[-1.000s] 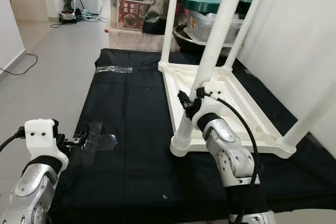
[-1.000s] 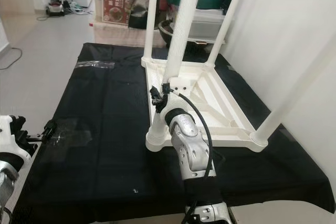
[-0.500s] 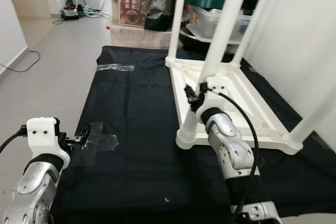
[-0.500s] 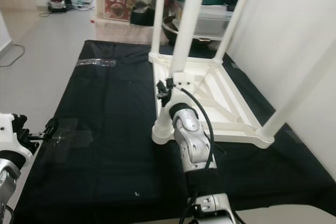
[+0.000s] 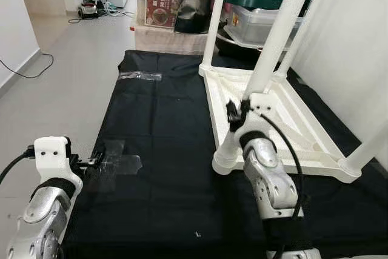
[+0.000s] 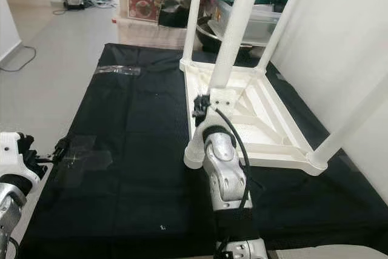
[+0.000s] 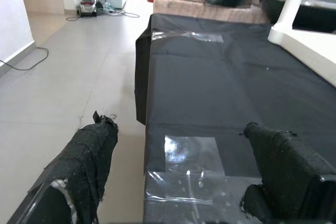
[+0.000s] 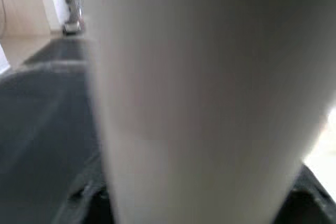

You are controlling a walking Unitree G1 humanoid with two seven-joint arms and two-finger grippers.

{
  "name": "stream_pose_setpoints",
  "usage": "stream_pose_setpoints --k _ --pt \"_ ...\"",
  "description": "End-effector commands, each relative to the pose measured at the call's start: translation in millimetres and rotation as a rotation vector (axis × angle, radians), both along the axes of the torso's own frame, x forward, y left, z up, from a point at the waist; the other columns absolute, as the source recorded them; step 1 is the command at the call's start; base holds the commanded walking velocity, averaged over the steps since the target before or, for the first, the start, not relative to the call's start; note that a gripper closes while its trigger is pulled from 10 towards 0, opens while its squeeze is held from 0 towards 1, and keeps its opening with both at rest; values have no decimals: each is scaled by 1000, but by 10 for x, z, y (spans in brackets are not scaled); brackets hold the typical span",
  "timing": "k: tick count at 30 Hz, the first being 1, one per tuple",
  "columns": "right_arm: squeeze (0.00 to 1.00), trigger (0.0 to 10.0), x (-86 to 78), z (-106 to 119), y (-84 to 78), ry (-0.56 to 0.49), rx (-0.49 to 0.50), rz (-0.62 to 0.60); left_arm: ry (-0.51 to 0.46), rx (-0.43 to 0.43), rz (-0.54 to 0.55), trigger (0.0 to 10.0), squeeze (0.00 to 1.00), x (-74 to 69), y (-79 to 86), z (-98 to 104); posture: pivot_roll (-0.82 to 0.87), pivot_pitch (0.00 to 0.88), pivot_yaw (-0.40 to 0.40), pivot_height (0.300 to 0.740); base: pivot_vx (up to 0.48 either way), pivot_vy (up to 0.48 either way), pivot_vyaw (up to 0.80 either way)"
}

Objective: Building children table

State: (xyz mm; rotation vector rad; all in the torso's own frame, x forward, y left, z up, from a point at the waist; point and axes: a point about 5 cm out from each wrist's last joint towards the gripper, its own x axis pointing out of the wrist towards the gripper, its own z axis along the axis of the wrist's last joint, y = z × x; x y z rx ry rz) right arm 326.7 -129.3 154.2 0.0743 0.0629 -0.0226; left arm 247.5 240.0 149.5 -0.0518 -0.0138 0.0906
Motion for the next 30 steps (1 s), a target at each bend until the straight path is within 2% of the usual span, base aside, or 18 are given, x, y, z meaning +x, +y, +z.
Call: stream_pose_setpoints --k 1,2,6,9,16,18,19,20,22,26,28,30 --pt "1000 10000 0 -25 -201 12 19 -71 1 0 -7 10000 0 13 -27 -21 86 0 -84 740 0 0 0" --pt "1000 10000 0 -25 -201 12 19 -71 1 0 -7 10000 0 13 -27 -21 86 0 -84 740 0 0 0" --pt "1000 10000 35 278 -168 -110 39 -37 2 5 -8 10000 0 26 -6 -19 72 0 -77 740 0 0 0" --pt "1000 10000 45 441 -181 -163 55 -16 -1 8 -11 10000 0 43 3 -14 66 0 -74 740 0 0 0" --pt "1000 10000 57 643 -193 -217 58 56 -2 12 -18 10000 0 68 5 -18 49 0 -66 740 0 0 0" --pt "969 10000 74 695 -210 -221 50 96 -3 12 -23 10000 0 73 -2 -19 47 0 -66 740 0 0 0" --pt "0 10000 97 750 -226 -226 34 149 -4 14 -29 10000 0 79 -11 -20 44 0 -64 740 0 0 0" --pt "0 10000 97 750 -226 -226 34 149 -4 14 -29 10000 0 79 -11 -20 44 0 -64 740 0 0 0" --pt "0 10000 155 831 -265 -228 25 262 -6 15 -39 10000 0 97 -34 -24 40 0 -62 740 0 0 0" --pt "0 10000 208 864 -299 -217 22 348 -8 15 -44 10000 0 107 -47 -23 40 0 -62 740 0 0 0" --pt "0 10000 339 807 -409 -179 -37 489 -10 16 -51 10000 0 120 -59 -23 41 0 -61 740 0 0 0" --pt "0 10000 339 807 -409 -179 -37 489 -10 16 -51 10000 0 120 -59 -23 41 0 -61 740 0 0 0"
